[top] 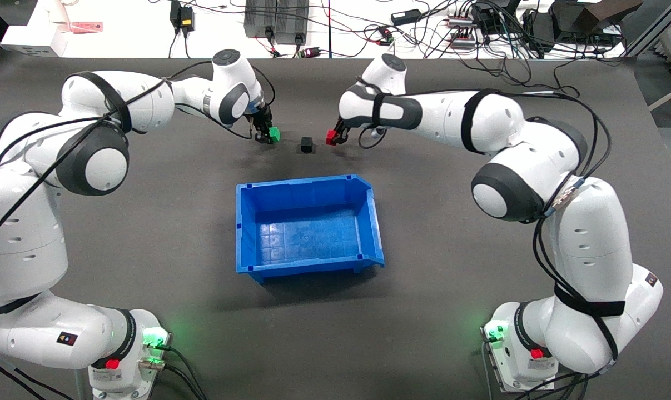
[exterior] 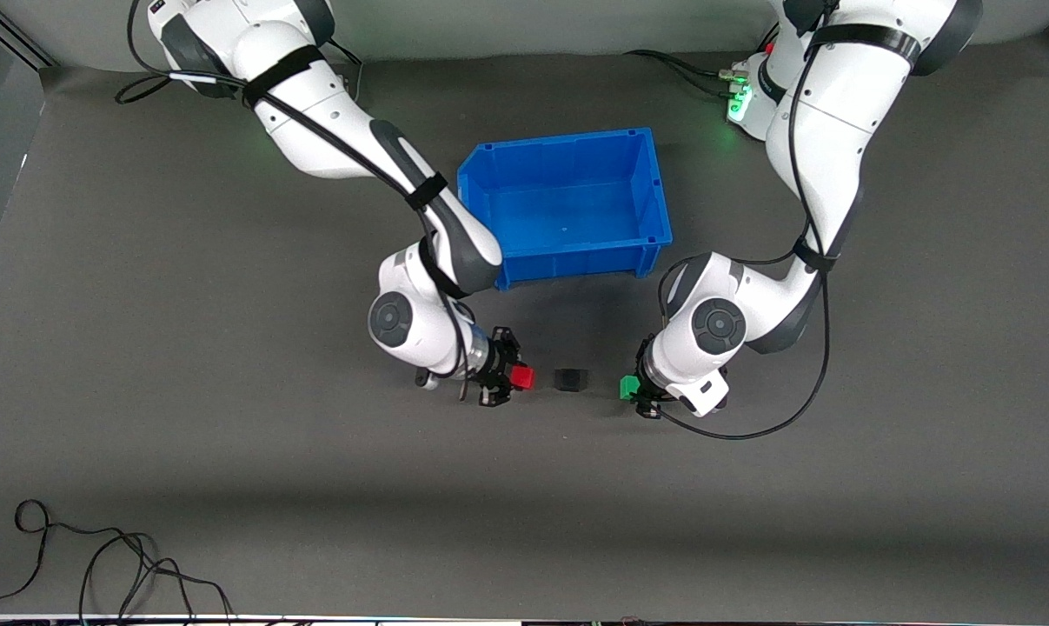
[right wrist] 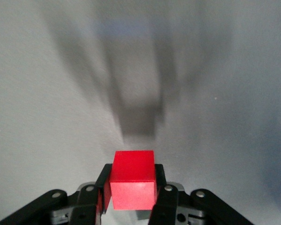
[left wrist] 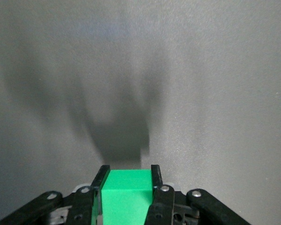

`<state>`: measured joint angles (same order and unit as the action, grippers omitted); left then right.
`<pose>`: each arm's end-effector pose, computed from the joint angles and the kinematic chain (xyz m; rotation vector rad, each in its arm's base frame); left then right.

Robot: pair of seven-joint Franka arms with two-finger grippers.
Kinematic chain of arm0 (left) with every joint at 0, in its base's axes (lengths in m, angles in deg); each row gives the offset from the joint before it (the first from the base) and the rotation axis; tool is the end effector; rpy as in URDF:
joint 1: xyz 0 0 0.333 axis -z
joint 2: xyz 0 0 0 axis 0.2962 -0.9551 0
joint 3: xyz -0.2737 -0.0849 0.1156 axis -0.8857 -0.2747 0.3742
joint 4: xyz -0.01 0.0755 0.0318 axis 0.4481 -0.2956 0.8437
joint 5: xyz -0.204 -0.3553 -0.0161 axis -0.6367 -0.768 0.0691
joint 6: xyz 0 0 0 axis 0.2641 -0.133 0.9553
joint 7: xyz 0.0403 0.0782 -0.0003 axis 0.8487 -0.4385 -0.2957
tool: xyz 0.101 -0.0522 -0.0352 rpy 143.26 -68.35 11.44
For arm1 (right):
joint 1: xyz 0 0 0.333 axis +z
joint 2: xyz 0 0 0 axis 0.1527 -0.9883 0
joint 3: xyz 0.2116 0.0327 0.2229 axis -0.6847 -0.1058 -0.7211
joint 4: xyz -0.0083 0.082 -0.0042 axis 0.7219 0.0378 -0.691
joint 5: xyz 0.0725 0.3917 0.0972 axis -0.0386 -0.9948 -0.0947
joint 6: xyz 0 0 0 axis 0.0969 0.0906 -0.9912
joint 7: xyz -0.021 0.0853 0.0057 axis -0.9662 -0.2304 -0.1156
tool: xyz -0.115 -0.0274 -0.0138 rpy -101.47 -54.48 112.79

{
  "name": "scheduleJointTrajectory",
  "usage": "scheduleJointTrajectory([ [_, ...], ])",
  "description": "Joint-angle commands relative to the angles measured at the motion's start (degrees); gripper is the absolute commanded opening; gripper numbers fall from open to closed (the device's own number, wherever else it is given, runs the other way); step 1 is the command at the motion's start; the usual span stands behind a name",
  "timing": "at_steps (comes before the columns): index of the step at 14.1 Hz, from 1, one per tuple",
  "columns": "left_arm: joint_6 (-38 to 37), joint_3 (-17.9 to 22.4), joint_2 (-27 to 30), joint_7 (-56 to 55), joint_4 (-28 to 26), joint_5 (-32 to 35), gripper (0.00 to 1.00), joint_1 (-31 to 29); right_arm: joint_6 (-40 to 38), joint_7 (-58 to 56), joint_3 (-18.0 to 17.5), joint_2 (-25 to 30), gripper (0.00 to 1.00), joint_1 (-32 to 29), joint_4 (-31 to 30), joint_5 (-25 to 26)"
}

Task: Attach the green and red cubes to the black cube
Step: 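Press the red and green cubes against the black cube from both sides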

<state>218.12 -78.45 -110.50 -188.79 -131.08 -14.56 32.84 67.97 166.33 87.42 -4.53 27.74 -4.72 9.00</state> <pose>0.6256 -0.3230 0.1680 2.1897 2.0561 -0.1491 0.6110 0.4338 0.1710 -1.7743 2.2265 0.4322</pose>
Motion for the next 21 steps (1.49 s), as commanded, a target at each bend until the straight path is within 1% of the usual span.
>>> scheduleJointTrajectory([
  [1,-1.76,0.67,-4.01,-4.2,5.5,0.11,0.0,2.66,2.35,1.9,0.78,-2.59,0.13,2.31,2.06,-0.66],
  [2,-1.93,0.75,-5.32,-5.62,7.17,0.2,0.0,3.54,2.88,1.9,0.78,-2.77,0.1,2.32,2.06,-0.66],
  [3,-1.93,0.75,-5.69,-5.8,7.71,0.03,0.0,3.81,3.15,1.99,0.78,-3.03,0.09,2.32,2.23,-0.75],
  [8,-1.94,0.75,-5.86,-5.98,7.62,0.03,0.0,4.17,3.41,3.3,0.78,-5.49,0.09,2.67,6.09,-0.66],
  [11,-1.76,0.93,-6.92,-7.82,7.71,0.46,0.0,5.83,3.59,4.89,0.95,-6.63,0.09,3.81,7.85,-0.48],
  [16,-1.41,0.93,-7.62,-8.09,7.71,0.73,0.0,6.27,4.47,4.89,1.04,-7.07,0.09,4.08,8.12,-0.05],
  [21,-0.62,0.93,-8.68,-8.09,7.71,0.73,0.0,6.28,4.47,4.81,1.04,-7.95,0.09,4.87,8.12,2.94],
])
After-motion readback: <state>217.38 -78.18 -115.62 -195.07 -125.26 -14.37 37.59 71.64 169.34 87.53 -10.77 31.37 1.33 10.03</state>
